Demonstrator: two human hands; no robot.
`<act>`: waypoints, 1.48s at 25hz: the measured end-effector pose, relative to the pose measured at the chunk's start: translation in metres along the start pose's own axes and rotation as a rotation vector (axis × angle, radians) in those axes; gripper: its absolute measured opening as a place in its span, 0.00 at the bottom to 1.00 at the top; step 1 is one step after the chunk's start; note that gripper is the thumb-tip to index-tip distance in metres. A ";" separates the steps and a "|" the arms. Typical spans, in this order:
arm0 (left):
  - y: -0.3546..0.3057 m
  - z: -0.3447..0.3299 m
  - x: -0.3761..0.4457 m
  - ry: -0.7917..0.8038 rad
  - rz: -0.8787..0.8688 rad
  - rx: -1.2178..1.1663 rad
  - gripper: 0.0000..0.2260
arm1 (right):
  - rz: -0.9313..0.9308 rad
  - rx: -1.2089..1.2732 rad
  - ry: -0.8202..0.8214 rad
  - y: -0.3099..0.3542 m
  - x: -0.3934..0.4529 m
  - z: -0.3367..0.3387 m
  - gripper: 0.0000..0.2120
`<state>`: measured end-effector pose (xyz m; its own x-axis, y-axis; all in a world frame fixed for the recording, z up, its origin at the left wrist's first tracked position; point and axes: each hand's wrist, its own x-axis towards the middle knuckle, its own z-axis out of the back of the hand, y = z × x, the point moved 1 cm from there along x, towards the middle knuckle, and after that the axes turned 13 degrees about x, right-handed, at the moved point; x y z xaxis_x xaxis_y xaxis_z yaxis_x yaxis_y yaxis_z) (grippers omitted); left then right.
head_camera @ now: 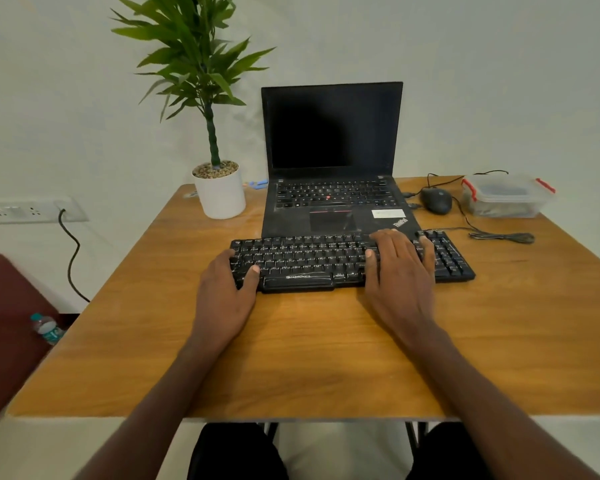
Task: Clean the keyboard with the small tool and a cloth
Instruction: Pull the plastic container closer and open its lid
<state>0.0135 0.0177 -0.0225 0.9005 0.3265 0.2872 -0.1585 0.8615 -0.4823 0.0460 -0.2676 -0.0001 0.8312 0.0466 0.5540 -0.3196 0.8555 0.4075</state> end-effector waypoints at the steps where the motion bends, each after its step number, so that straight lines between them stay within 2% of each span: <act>1: 0.000 0.000 0.000 0.001 -0.001 -0.008 0.28 | -0.007 -0.003 0.007 0.001 0.000 0.000 0.15; 11: 0.004 -0.003 0.002 0.006 0.005 -0.019 0.27 | -0.046 -0.014 -0.031 -0.007 0.002 -0.004 0.17; 17: -0.003 0.007 -0.003 -0.002 0.008 -0.058 0.26 | -0.216 0.047 -0.059 -0.017 0.009 -0.005 0.18; 22: -0.008 0.008 -0.007 0.000 0.031 -0.034 0.27 | -0.467 -0.079 0.094 -0.053 0.018 0.009 0.26; 26: -0.001 0.001 0.002 0.023 0.069 -0.051 0.29 | -0.513 -0.040 0.018 -0.067 0.020 0.004 0.28; 33: -0.006 0.009 -0.008 -0.018 0.096 -0.029 0.26 | -0.612 -0.014 -0.069 -0.058 0.006 0.021 0.25; 37: -0.010 0.021 -0.017 -0.074 0.158 -0.073 0.23 | -0.613 -0.016 -0.007 -0.050 -0.001 0.034 0.24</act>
<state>-0.0082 0.0117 -0.0052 0.8341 0.4857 0.2614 -0.2635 0.7673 -0.5847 0.0450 -0.3278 0.0039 0.8584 -0.4601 0.2267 0.2229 0.7327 0.6430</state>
